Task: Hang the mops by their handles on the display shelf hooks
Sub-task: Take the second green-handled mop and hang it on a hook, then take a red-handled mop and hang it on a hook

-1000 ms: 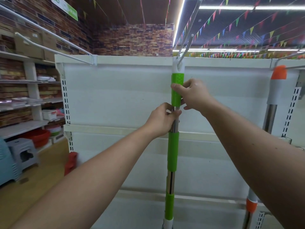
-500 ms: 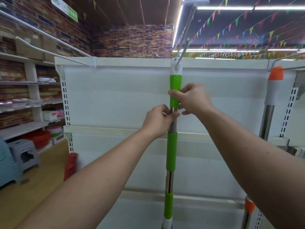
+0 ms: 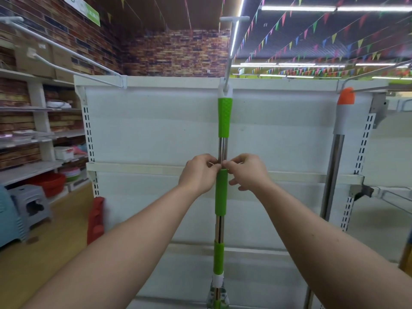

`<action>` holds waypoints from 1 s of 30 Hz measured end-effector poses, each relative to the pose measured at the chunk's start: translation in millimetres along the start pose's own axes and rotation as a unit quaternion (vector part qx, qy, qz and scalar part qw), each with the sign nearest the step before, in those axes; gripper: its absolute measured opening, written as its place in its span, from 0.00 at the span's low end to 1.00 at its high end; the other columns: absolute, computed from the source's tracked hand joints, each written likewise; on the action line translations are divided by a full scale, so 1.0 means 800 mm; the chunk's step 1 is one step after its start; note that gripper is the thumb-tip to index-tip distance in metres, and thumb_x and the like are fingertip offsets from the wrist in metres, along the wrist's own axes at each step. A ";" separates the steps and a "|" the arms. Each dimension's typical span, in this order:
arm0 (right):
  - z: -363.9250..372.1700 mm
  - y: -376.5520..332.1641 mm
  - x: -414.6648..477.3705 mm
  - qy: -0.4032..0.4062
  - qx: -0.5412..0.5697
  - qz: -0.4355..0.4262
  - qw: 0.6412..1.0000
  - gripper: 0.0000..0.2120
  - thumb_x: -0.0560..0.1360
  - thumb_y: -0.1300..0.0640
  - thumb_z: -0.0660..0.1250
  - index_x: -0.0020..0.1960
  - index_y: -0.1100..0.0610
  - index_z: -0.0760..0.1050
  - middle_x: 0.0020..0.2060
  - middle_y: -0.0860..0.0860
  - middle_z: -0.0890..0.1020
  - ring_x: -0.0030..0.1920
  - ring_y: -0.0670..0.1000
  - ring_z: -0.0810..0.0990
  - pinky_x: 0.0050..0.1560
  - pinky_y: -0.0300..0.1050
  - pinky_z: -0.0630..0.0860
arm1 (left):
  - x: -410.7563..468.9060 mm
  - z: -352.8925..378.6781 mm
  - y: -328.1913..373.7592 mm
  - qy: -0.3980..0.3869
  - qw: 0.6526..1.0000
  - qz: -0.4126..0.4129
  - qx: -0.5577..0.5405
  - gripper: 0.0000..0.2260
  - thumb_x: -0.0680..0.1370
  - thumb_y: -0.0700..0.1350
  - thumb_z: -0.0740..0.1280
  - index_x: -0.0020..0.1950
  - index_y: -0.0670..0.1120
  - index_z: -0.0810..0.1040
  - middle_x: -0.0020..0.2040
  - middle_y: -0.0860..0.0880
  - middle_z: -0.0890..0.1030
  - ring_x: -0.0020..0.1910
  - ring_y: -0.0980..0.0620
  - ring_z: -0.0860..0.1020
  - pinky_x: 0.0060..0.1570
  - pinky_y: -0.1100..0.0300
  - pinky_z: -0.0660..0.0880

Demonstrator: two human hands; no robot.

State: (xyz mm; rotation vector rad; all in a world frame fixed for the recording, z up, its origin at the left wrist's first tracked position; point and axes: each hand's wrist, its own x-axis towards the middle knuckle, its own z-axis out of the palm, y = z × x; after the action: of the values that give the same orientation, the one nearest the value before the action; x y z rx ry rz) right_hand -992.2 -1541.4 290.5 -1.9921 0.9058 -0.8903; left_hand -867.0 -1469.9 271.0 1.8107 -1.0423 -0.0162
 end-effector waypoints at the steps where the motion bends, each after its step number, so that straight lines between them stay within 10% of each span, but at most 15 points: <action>1: -0.001 0.004 -0.006 -0.008 0.019 0.010 1.000 0.14 0.79 0.46 0.70 0.56 0.56 0.81 0.48 0.54 0.87 0.43 0.55 0.89 0.46 0.55 0.85 | -0.005 0.001 -0.004 -0.006 1.000 -0.011 -0.016 0.10 0.79 0.50 0.70 0.59 0.51 0.83 0.53 0.47 0.86 0.55 0.44 0.84 0.60 0.48 0.79; 10: 0.009 0.039 -0.062 -0.048 0.112 0.038 0.992 0.17 0.81 0.46 0.68 0.62 0.57 0.80 0.55 0.54 0.85 0.43 0.52 0.85 0.44 0.48 0.78 | -0.094 -0.013 -0.034 -0.073 0.991 -0.060 -0.100 0.06 0.82 0.47 0.70 0.56 0.48 0.81 0.53 0.49 0.84 0.47 0.47 0.84 0.37 0.64 0.73; 30: 0.236 0.020 -0.279 -0.141 0.148 0.119 0.972 0.05 0.80 0.48 0.69 0.48 0.48 0.79 0.53 0.50 0.86 0.46 0.51 0.85 0.46 0.49 0.76 | -0.312 -0.190 -0.228 -0.043 0.964 -0.221 -0.144 0.12 0.82 0.50 0.69 0.62 0.46 0.81 0.54 0.49 0.85 0.44 0.53 0.84 0.42 0.59 0.77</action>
State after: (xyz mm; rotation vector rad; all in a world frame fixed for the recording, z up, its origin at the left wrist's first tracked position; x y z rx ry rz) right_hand -955.9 -1300.8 127.4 -1.6599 0.7780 -0.5516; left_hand -839.9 -1170.4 102.6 1.7475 -0.6349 -0.4980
